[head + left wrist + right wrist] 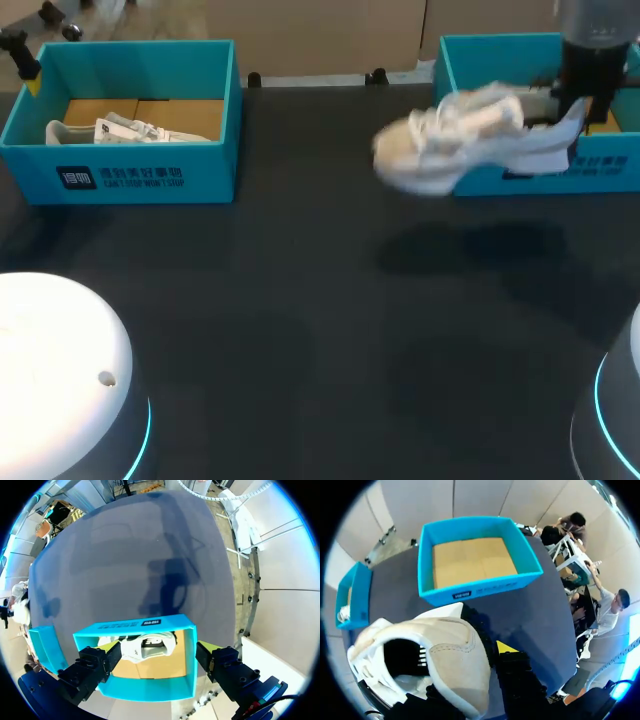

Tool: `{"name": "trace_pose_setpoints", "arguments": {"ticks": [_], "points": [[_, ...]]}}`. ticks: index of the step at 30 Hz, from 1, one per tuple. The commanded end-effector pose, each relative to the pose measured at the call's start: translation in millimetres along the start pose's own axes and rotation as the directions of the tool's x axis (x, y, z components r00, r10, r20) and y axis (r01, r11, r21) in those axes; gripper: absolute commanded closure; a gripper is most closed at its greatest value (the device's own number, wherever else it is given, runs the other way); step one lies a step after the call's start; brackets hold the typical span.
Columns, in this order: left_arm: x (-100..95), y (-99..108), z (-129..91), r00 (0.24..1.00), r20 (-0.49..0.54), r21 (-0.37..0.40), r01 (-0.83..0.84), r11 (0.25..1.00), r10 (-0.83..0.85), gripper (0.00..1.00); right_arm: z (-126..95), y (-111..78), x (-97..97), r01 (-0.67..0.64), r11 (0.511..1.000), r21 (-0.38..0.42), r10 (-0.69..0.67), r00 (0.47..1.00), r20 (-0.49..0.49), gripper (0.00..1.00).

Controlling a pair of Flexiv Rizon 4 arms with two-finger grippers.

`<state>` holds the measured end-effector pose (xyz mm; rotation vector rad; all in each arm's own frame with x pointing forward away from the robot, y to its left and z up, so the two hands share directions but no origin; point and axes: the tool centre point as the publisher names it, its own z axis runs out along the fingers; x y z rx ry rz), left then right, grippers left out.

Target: Take the shoe out of the shoebox, open the shoe tongue, remove and reinsert the insole, then place the shoe into the shoebox

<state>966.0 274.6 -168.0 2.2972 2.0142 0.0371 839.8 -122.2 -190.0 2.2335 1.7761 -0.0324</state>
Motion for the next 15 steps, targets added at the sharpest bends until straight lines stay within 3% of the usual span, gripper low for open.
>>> {"name": "trace_pose_setpoints", "arguments": {"ticks": [1,3,5,15], "points": [[0.1,0,0,1.000,-0.002,0.000,-0.001,1.000,0.001,0.00,15,-17.1,14.0,0.034,0.999,-0.022,-0.034,0.999,0.003,1.00],[0.1,0,0,1.000,-0.002,0.000,-0.001,1.000,0.001,0.00,20,-30.1,16.1,0.052,0.998,-0.027,-0.052,0.999,0.016,1.00],[0.1,0,0,1.000,-0.002,0.000,-0.001,1.000,0.001,0.00,22,-44.9,19.3,0.050,0.998,-0.023,-0.051,0.998,-0.033,1.00],[0.1,0,0,1.000,-0.002,0.000,-0.001,1.000,0.001,0.00,22,-44.9,19.3,0.050,0.998,-0.023,-0.051,0.998,-0.033,1.00]]}}
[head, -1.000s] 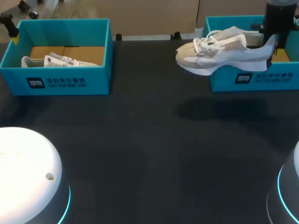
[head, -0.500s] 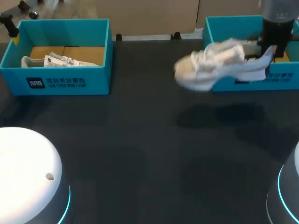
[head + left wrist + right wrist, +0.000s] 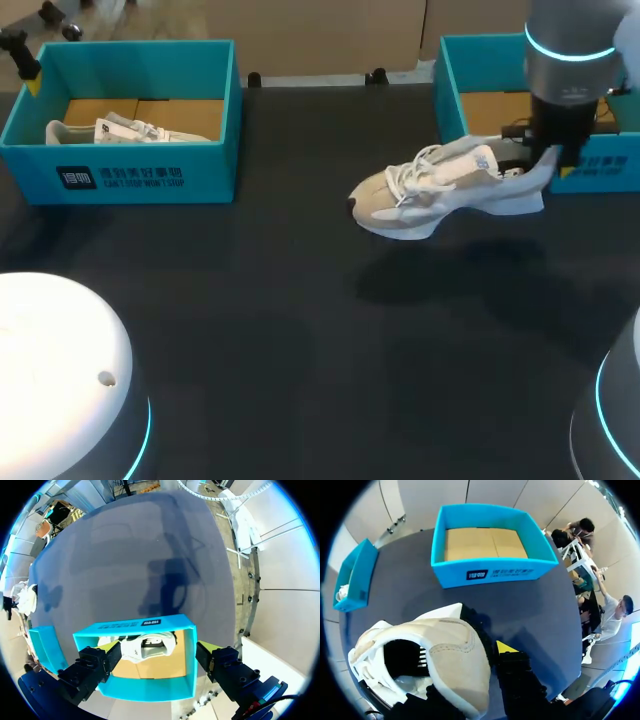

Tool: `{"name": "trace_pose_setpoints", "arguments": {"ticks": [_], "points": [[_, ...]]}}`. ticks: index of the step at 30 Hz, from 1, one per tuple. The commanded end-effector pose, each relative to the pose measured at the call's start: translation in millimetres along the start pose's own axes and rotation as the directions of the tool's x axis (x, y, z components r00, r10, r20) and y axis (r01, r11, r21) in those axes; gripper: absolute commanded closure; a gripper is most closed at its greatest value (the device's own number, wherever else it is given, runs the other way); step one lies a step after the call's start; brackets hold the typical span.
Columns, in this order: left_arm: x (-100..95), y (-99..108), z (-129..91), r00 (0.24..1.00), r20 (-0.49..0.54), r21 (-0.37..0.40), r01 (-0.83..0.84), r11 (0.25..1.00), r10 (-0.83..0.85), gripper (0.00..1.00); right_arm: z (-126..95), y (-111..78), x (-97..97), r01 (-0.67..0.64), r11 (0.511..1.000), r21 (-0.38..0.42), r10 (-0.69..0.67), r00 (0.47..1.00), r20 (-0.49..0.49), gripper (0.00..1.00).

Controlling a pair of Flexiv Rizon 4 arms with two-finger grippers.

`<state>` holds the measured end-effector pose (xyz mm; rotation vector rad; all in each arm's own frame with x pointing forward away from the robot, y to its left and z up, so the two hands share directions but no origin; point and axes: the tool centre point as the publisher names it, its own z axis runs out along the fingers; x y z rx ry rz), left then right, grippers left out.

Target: Take the shoe out of the shoebox, open the shoe tongue, remove and reinsert the insole, then place the shoe into the shoebox

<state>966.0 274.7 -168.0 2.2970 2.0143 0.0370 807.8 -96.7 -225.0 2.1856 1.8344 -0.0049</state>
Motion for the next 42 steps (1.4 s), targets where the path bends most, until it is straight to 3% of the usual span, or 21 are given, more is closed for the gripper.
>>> {"name": "trace_pose_setpoints", "arguments": {"ticks": [1,7,13,20,23,36,42], "points": [[0.0,0,0,1.000,-0.002,0.000,-0.001,1.000,0.001,0.00,-1,-2.1,-4.0,0.001,1.000,-0.005,-0.001,1.000,-0.013,1.00],[0.0,0,0,1.000,-0.002,0.000,-0.001,1.000,0.001,0.00,-1,-2.1,-4.0,0.001,1.000,-0.005,-0.001,1.000,-0.013,1.00],[0.0,0,0,1.000,-0.002,0.000,-0.001,1.000,0.001,0.00,28,-36.7,26.6,0.016,1.000,0.010,-0.016,0.999,0.042,1.00],[0.0,0,0,1.000,-0.002,0.000,-0.001,1.000,0.001,0.00,36,-59.0,50.7,0.022,1.000,-0.008,-0.021,0.999,0.039,1.00],[0.0,0,0,1.000,-0.002,0.000,-0.001,1.000,0.001,0.00,37,-70.2,62.9,0.004,1.000,0.005,-0.004,1.000,-0.011,1.00],[0.0,0,0,1.000,-0.002,0.000,-0.001,1.000,0.001,0.00,37,-70.2,62.9,0.004,1.000,0.005,-0.004,1.000,-0.011,1.00],[0.0,0,0,1.000,-0.002,0.000,-0.001,1.000,0.001,0.00,39,-108.2,101.9,0.006,1.000,0.009,-0.006,1.000,-0.018,1.00]]}}
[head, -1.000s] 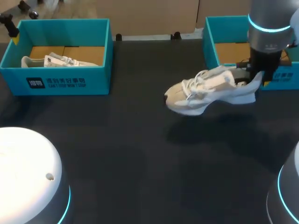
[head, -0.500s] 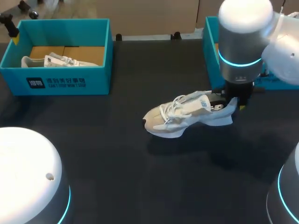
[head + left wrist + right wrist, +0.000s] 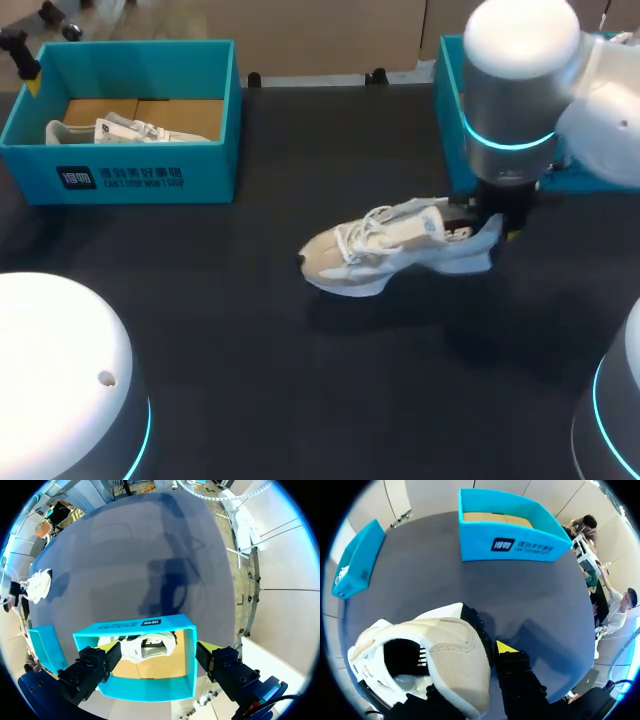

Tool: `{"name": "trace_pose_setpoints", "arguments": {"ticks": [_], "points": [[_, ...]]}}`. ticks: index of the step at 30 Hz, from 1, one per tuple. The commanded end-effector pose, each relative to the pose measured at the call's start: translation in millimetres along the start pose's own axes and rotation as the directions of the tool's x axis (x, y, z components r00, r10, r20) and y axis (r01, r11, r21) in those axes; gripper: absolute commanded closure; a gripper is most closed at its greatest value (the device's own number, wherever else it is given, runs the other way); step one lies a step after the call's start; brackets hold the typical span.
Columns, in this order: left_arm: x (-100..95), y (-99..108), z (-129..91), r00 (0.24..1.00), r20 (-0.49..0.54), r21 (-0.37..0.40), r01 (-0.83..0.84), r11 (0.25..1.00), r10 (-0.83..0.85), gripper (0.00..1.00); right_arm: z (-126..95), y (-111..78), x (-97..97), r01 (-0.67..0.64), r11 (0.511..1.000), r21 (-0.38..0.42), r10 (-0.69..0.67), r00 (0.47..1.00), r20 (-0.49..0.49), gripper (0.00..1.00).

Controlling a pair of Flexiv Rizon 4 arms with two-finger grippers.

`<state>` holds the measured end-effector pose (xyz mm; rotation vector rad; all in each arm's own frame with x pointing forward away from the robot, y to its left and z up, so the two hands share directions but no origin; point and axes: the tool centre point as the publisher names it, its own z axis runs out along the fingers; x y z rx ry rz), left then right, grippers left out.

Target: Take the shoe out of the shoebox, open the shoe tongue, remove and reinsert the insole, then place the shoe into the shoebox

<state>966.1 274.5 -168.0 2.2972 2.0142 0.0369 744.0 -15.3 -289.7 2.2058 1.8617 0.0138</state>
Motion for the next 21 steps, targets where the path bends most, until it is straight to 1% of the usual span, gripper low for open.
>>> {"name": "trace_pose_setpoints", "arguments": {"ticks": [1,6,10,11,15,18,21], "points": [[0.2,0,0,1.000,-0.002,0.000,-0.001,1.000,0.001,0.00,10,-25.5,29.7,0.006,1.000,-0.004,-0.006,0.999,0.031,1.00],[0.2,0,0,1.000,-0.002,0.000,-0.001,1.000,0.001,0.00,16,-40.7,51.7,0.038,0.999,0.005,-0.039,0.999,0.019,1.00],[0.2,0,0,1.000,-0.002,0.000,-0.001,1.000,0.001,0.00,21,-47.5,61.8,0.059,0.998,0.022,-0.060,0.998,0.015,1.00],[0.2,0,0,1.000,-0.002,0.000,-0.001,1.000,0.001,0.00,23,-48.7,64.0,0.068,0.997,0.034,-0.068,0.998,-0.005,1.00],[0.2,0,0,1.000,-0.002,0.000,-0.001,1.000,0.001,0.00,30,-53.2,71.7,0.096,0.994,0.054,-0.095,0.995,-0.022,1.00],[0.2,0,0,1.000,-0.002,0.000,-0.001,1.000,0.001,0.00,35,-55.9,76.8,0.107,0.992,0.073,-0.105,0.994,-0.024,1.00],[0.2,0,0,1.000,-0.002,0.000,-0.001,1.000,0.001,0.00,41,-58.3,81.8,0.111,0.990,0.085,-0.111,0.994,-0.007,1.00]]}}
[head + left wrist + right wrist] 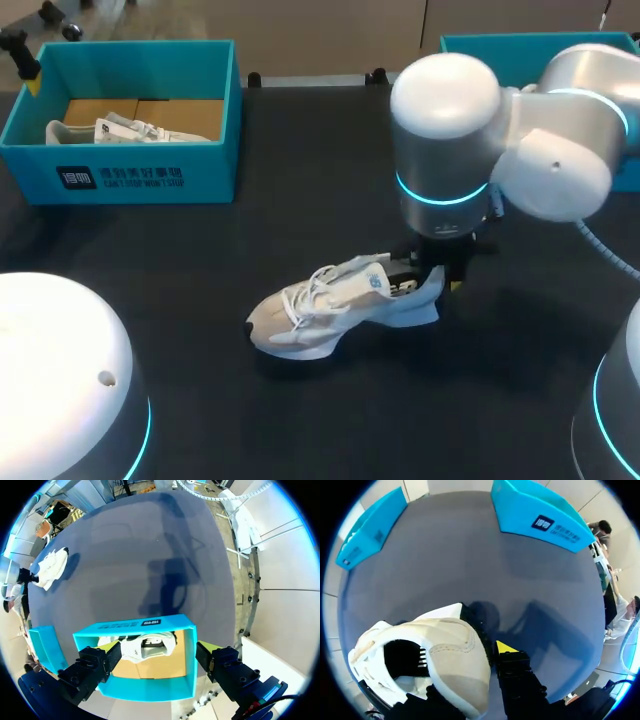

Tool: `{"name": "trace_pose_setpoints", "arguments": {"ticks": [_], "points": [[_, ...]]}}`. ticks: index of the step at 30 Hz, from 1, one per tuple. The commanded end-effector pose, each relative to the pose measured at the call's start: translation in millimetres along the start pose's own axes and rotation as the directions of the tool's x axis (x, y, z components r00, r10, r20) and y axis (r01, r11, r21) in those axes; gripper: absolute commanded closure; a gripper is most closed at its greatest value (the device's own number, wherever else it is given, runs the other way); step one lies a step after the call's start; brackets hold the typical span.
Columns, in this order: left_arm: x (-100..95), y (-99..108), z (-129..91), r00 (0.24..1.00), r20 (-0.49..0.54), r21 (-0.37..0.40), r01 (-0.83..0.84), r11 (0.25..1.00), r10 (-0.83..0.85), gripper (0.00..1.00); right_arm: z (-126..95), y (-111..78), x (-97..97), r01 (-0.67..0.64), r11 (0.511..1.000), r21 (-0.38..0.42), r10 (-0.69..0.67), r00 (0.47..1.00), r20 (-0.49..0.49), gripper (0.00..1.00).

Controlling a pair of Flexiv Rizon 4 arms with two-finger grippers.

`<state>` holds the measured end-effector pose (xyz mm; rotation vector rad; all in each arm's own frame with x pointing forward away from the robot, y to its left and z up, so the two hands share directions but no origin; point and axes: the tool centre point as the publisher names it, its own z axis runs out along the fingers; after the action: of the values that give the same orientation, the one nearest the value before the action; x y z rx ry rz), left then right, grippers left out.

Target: Take the shoe out of the shoebox, open the shoe tongue, remove and reinsert the insole, then place the shoe into the shoebox

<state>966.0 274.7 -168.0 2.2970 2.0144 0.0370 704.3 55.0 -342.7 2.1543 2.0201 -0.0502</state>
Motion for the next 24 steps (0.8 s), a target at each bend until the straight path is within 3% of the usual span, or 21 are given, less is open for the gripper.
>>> {"name": "trace_pose_setpoints", "arguments": {"ticks": [1,13,24], "points": [[0.0,0,0,1.000,-0.002,0.000,-0.001,1.000,0.001,0.00,12,2.8,13.0,0.003,1.000,0.021,-0.004,1.000,0.017,1.00],[0.0,0,0,1.000,-0.002,0.000,-0.001,1.000,0.001,0.00,24,-2.5,30.2,0.025,0.999,0.035,-0.026,1.000,0.018,1.00],[0.0,0,0,1.000,-0.002,0.000,-0.001,1.000,0.001,0.00,39,-2.5,34.7,0.020,0.998,0.066,-0.021,1.000,0.009,1.00]]}}
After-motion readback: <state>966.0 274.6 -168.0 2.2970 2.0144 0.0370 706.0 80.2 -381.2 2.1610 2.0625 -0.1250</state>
